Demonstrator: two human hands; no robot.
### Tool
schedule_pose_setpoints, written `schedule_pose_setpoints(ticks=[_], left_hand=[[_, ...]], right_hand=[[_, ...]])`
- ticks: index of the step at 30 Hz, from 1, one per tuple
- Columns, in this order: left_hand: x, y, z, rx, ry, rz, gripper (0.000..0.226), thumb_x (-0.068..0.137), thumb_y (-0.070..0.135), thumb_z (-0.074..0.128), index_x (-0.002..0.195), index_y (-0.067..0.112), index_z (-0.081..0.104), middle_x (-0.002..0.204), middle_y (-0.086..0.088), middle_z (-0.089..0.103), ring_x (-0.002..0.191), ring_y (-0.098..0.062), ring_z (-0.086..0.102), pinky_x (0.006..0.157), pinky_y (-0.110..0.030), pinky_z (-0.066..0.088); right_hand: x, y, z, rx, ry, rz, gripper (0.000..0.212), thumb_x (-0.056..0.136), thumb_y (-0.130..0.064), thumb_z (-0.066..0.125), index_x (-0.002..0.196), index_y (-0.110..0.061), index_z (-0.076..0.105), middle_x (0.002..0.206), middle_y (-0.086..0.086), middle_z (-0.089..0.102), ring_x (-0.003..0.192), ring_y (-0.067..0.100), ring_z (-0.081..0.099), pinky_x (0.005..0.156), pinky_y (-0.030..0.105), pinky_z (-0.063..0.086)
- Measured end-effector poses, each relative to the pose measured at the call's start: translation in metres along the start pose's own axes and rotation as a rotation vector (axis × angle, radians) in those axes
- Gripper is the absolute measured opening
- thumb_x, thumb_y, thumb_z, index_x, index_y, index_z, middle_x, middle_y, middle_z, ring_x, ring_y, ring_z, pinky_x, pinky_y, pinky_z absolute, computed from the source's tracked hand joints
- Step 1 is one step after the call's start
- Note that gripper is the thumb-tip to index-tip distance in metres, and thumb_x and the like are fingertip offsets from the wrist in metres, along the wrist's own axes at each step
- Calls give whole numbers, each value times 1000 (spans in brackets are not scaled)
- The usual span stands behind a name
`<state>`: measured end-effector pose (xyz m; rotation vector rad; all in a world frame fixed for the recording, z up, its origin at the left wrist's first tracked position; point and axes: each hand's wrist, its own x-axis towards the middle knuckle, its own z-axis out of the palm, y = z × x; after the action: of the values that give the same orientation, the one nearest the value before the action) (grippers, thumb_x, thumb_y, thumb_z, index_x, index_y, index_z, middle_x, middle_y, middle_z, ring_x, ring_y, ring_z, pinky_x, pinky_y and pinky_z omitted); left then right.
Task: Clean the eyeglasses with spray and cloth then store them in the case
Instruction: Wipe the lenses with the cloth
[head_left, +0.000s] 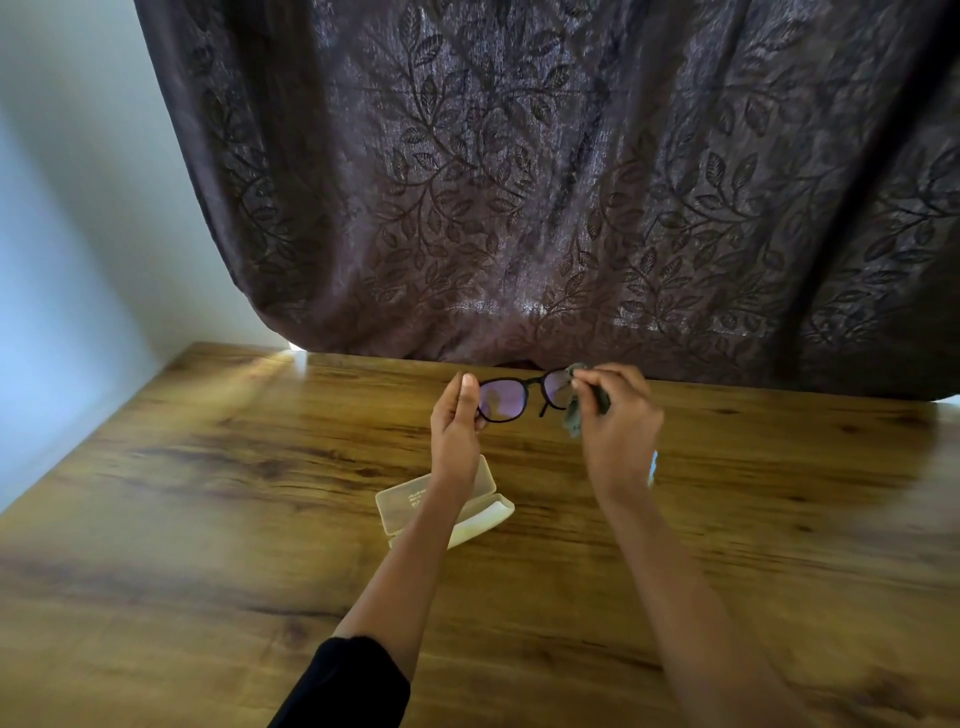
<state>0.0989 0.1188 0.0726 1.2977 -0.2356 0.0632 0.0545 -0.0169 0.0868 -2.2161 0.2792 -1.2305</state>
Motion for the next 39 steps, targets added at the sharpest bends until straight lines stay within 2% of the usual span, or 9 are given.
schedule_pose_setpoints(ticks=[5, 11, 15, 18, 21, 24, 27, 36, 39], left_hand=[[-3, -1, 6, -33, -1, -4, 36, 99, 20, 37, 64, 17, 41, 54, 13, 42, 49, 1, 36, 50, -11, 31], [-3, -1, 3, -54, -20, -11, 36, 99, 21, 37, 63, 20, 43, 52, 13, 42, 49, -1, 33, 49, -14, 28], [-3, -2, 7, -29, 5, -33, 30, 99, 24, 39, 70, 17, 45, 62, 7, 41, 50, 0, 37, 51, -12, 32], [-2, -2, 3, -30, 31, -60, 29, 98, 26, 40, 70, 18, 44, 65, 3, 39, 50, 0, 38, 51, -10, 35], [0, 0, -1, -44, 2, -17, 32, 99, 23, 38, 68, 17, 42, 64, 0, 38, 51, -1, 35, 49, -11, 32], [1, 2, -2, -44, 2, -15, 31, 99, 24, 38, 68, 18, 43, 65, 0, 37, 52, -2, 33, 49, -12, 31], [1, 2, 2, -27, 8, -13, 33, 99, 23, 39, 67, 20, 43, 63, 4, 39, 54, -2, 35, 52, -13, 32], [-2, 6, -3, -4, 13, -5, 34, 99, 25, 39, 65, 20, 42, 63, 2, 39, 57, -5, 34, 55, -18, 31], [-3, 5, 0, -10, 21, -9, 34, 99, 23, 39, 66, 19, 43, 57, 12, 44, 56, -3, 37, 55, -16, 32]], right_hand=[[-14, -16, 7, 30, -55, -152, 11, 75, -3, 71, 87, -3, 71, 87, 7, 67, 77, 9, 60, 76, 9, 43], [1, 9, -5, 0, 19, 3, 9, 77, -4, 70, 85, -2, 71, 87, 9, 66, 72, 15, 62, 65, 24, 55], [-9, -11, 3, 13, -20, -94, 10, 77, -3, 70, 86, -3, 71, 88, 8, 67, 75, 11, 60, 74, 3, 43], [-12, -17, 5, 33, -59, -154, 11, 75, -4, 71, 86, -4, 72, 88, 6, 68, 78, 12, 61, 74, 10, 45], [-2, -5, -1, 15, -38, -75, 10, 75, -1, 71, 85, -2, 71, 86, 9, 67, 73, 13, 63, 74, 1, 42], [4, 1, -3, -1, -28, 11, 10, 76, -3, 70, 85, -2, 70, 87, 8, 66, 73, 13, 62, 69, 13, 52], [-2, -14, 3, 1, -42, -64, 9, 76, -2, 70, 85, -2, 71, 87, 7, 66, 74, 10, 60, 72, -2, 40], [5, 3, -4, 14, -1, 45, 9, 76, -4, 70, 84, -2, 71, 85, 8, 67, 71, 12, 62, 69, 2, 43], [-4, -12, 1, 5, -23, -45, 10, 75, -2, 70, 85, -2, 71, 86, 7, 66, 74, 6, 58, 72, 1, 42]])
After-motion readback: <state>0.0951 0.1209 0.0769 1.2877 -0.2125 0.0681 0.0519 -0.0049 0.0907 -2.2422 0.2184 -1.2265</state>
